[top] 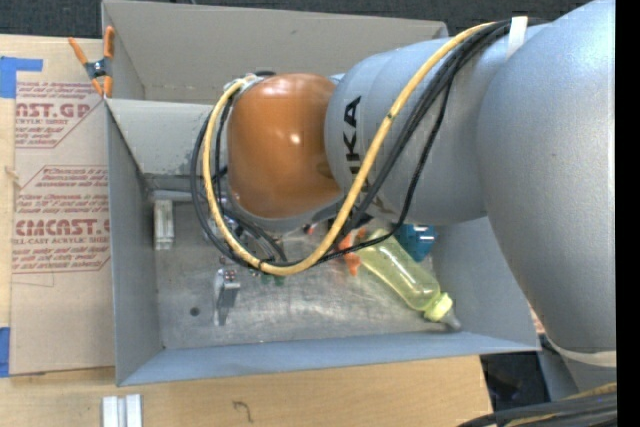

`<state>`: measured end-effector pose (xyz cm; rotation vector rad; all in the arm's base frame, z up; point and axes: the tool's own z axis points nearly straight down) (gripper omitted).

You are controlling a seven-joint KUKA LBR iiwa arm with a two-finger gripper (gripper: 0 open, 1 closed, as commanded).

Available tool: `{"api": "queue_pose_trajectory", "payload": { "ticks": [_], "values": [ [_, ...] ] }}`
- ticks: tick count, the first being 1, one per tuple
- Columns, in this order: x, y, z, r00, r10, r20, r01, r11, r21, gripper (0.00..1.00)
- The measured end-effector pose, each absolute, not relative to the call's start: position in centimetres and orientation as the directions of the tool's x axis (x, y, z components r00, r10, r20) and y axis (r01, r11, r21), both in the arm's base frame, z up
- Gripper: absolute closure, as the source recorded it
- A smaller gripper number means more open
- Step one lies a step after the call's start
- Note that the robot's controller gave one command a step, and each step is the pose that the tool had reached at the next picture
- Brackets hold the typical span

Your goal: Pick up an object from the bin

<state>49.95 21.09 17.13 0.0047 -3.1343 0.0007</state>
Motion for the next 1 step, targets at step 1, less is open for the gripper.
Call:
{"api": "queue_pose_trajectory", "payload": {
  "ticks": [1],
  "values": [
    [50.17, 20.99, 17.54, -1.0, -0.001, 0.0, -0.001, 1.0, 0.001, 0.0]
  ]
}}
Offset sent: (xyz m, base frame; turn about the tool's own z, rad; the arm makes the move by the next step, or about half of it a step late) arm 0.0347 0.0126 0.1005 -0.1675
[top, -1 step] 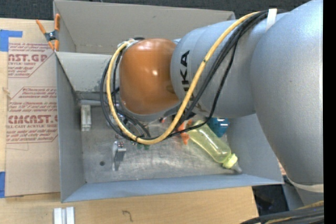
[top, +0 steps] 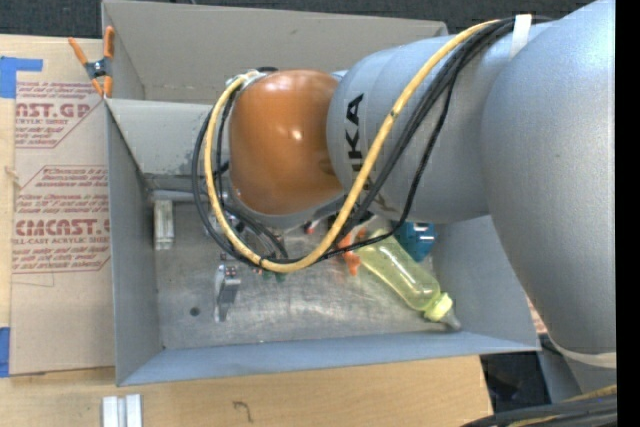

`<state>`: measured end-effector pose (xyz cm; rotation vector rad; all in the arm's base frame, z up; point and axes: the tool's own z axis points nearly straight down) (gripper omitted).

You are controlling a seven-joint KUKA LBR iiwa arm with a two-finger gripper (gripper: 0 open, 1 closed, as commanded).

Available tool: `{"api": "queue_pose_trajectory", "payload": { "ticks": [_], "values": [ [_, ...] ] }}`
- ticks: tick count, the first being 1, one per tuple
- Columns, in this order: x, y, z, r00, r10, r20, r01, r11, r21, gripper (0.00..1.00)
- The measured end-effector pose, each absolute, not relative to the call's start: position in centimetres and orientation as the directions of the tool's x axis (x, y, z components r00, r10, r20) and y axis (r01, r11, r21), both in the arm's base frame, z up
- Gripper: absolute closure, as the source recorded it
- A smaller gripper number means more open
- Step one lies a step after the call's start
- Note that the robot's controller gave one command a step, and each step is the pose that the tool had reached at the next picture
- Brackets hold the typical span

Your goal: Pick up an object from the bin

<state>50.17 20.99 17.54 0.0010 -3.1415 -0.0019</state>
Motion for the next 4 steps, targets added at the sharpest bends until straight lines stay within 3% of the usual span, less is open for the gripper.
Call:
{"api": "queue_pose_trajectory", "payload": {
  "ticks": [1, 2, 3, 4],
  "values": [
    [51.6, 21.6, 21.8, -0.997, -0.079, 0.002, -0.079, 0.997, -0.001, 0.0],
    [53.2, 22.0, 19.7, -0.987, -0.161, -0.015, -0.161, 0.987, 0.003, 0.0],
    [53.0, 19.2, 16.4, -0.933, -0.361, 0.003, -0.361, 0.933, 0.001, 0.0],
    [53.2, 17.1, 17.9, -0.927, -0.375, -0.002, -0.375, 0.927, 0.001, 0.0]
  ]
}}
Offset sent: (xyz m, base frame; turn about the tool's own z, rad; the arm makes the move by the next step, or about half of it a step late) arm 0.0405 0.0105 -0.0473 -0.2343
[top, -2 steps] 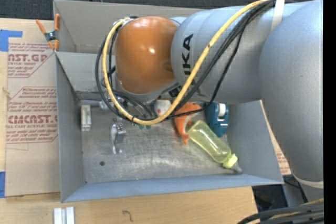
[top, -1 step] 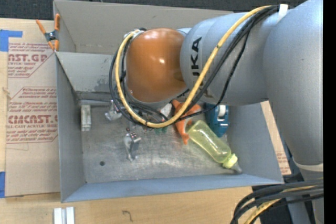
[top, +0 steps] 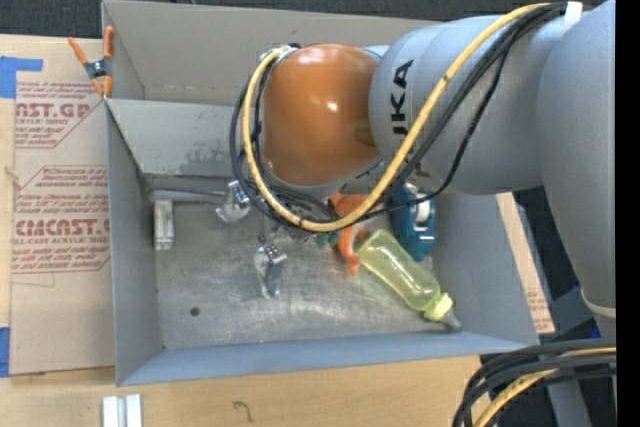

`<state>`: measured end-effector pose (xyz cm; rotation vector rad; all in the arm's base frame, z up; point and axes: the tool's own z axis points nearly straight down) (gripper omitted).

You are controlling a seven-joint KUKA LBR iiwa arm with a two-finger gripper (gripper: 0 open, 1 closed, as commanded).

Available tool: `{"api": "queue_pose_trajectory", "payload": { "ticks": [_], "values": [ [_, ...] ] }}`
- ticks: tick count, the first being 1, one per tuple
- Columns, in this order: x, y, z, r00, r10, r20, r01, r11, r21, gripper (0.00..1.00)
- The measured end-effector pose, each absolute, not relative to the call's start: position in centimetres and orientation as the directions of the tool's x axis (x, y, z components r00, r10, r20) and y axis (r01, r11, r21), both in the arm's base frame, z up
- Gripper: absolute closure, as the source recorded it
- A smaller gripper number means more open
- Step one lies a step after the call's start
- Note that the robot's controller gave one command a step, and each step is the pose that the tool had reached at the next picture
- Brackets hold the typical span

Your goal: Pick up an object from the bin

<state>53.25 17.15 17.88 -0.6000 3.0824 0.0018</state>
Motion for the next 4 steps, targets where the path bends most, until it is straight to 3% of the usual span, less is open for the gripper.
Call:
{"api": "queue_pose_trajectory", "payload": {
  "ticks": [1, 2, 3, 4],
  "values": [
    [53.5, 16.7, 18.2, -0.955, -0.297, -0.005, -0.297, 0.955, 0.001, 0.0],
    [55.0, 16.9, 16.6, -0.966, -0.26, 0.007, -0.26, 0.966, 0.001, 0.0],
    [55.7, 16.0, 17.6, -0.845, -0.536, -0.006, -0.536, 0.845, -0.001, 0.0],
    [56.7, 13.4, 14.4, -0.729, -0.684, -0.006, -0.684, 0.729, -0.002, 0.0]
  ]
}}
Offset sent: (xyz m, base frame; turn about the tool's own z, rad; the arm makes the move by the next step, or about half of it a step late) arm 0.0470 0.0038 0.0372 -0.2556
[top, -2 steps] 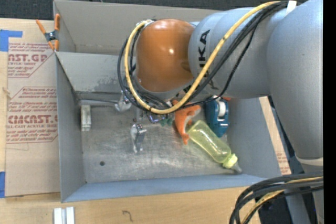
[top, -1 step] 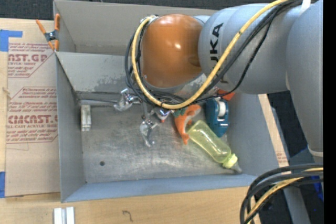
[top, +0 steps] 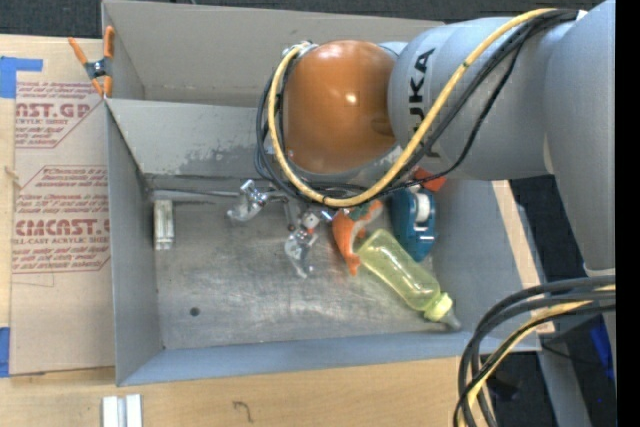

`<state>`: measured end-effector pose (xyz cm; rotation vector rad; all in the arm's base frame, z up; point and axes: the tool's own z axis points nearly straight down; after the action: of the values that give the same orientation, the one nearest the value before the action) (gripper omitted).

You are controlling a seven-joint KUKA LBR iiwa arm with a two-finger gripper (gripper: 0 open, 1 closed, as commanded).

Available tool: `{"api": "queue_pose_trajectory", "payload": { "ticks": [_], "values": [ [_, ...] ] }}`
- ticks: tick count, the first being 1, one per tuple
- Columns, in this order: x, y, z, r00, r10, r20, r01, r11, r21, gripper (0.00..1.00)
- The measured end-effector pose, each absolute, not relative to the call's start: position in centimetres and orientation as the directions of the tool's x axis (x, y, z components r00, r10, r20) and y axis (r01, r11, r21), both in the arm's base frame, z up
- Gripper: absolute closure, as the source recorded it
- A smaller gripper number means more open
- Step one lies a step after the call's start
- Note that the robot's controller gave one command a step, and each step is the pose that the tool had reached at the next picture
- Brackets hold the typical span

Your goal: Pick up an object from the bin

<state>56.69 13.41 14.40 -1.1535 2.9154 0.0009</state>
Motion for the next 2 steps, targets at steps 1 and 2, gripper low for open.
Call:
{"api": "queue_pose_trajectory", "payload": {
  "ticks": [1, 2],
  "values": [
    [53.3, 9.3, 16.2, -0.807, -0.591, 0.008, -0.591, 0.807, 0.008, 0.0],
    [54.9, 7.9, 14.5, -0.704, -0.71, -0.011, -0.71, 0.704, -0.009, 0.0]
  ]
}}
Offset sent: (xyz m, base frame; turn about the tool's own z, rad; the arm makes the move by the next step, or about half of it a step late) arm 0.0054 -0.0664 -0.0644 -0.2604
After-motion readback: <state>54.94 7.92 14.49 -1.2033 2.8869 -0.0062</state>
